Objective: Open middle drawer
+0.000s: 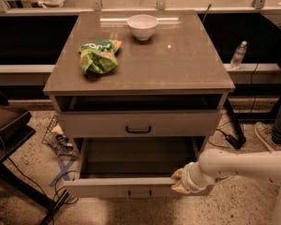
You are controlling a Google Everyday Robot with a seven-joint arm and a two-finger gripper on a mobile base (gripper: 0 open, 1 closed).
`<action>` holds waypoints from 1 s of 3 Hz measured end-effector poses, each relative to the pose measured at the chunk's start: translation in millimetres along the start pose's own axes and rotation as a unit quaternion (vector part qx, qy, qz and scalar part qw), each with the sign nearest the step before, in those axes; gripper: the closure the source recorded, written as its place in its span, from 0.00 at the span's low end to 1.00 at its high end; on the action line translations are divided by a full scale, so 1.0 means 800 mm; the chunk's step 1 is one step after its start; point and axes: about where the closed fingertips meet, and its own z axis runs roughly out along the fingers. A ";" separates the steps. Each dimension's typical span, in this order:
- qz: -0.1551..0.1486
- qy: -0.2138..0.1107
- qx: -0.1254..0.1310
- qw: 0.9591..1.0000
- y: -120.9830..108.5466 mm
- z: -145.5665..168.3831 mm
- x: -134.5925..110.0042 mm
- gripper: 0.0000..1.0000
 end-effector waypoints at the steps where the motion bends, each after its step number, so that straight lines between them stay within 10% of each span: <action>1: 0.000 0.000 0.000 1.000 0.000 0.000 0.000 1.00; 2: 0.000 0.000 0.000 1.000 0.000 0.000 0.000 0.97; 3: 0.000 0.000 0.000 1.000 0.000 0.000 0.000 0.74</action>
Offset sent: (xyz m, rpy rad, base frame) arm -0.3461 -0.0234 0.0079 0.1466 0.5909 0.0130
